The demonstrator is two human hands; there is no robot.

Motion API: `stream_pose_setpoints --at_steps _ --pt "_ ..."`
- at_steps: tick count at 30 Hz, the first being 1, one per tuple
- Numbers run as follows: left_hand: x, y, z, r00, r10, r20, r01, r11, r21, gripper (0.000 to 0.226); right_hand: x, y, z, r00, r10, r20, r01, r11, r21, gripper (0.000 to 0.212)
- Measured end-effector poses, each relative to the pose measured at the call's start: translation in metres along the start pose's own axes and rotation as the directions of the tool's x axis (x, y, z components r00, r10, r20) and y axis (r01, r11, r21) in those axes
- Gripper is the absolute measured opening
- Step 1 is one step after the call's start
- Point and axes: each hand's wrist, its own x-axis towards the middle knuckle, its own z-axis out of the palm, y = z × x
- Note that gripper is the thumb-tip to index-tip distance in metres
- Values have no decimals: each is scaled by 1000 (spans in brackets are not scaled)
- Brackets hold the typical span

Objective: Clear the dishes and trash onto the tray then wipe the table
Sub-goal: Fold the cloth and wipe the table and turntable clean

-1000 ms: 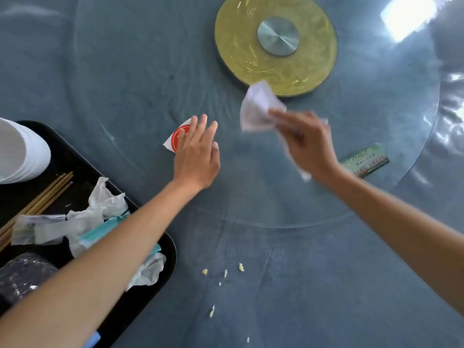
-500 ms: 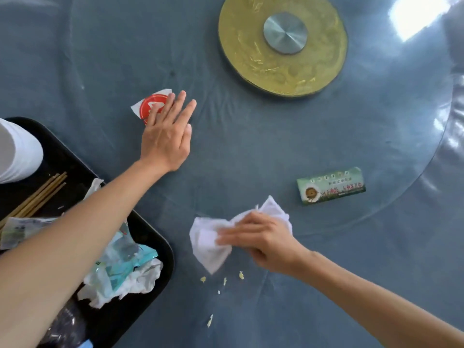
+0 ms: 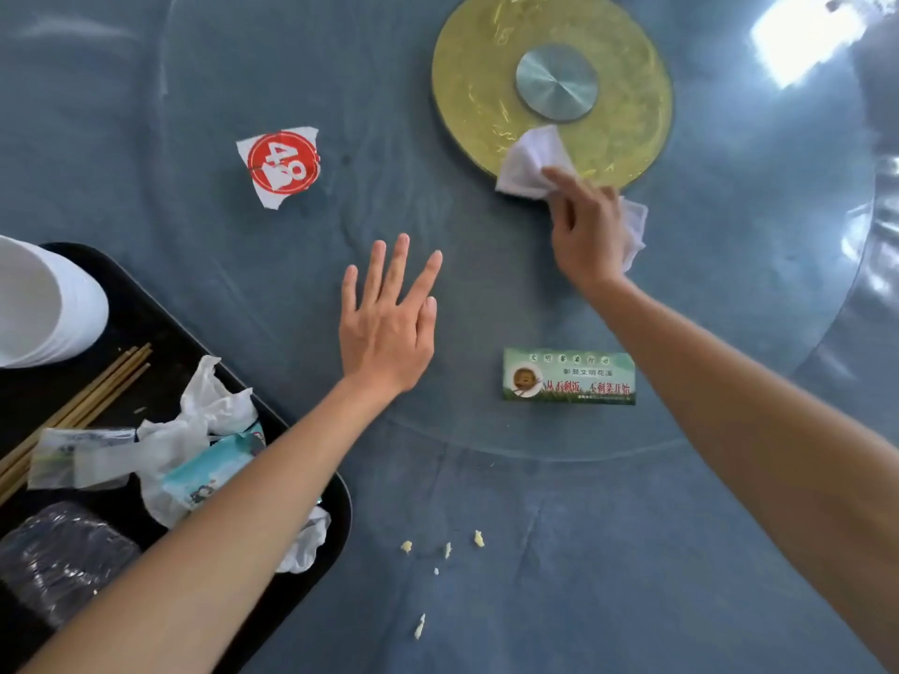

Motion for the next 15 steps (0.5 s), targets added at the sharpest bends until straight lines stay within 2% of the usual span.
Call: stream_pose_setpoints --at_steps 2,4,7,9,10,12,13,15 --pt "7 -16 0 999 39 -3 -39 999 18 54 -49 -14 7 980 -195 48 192 980 60 37" --pt "17 -31 -3 997 70 7 -71 997 12 55 -111 -22 6 914 -376 151 355 923 150 45" --pt "33 -54 -15 994 103 23 -103 995 -7 54 -210 -30 -10 775 -540 328 450 836 314 59" --pt "41 -62 -24 997 77 -1 -77 996 -50 52 -238 -31 -22 707 -599 375 470 795 383 69" --pt "42 -60 -28 999 38 -24 -40 995 -87 53 -233 -33 -27 729 -586 354 441 798 412 69" --pt "34 -39 -32 998 -29 -57 20 987 -160 54 -192 -35 -34 862 -465 204 346 832 433 49" --pt "24 -20 -31 998 -26 -52 15 981 -195 54 -160 -35 -35 921 -375 104 305 863 403 38" --pt "-1 20 -25 1000 5 2 -4 956 -293 50 -86 -24 -35 969 -246 -20 242 929 280 27"
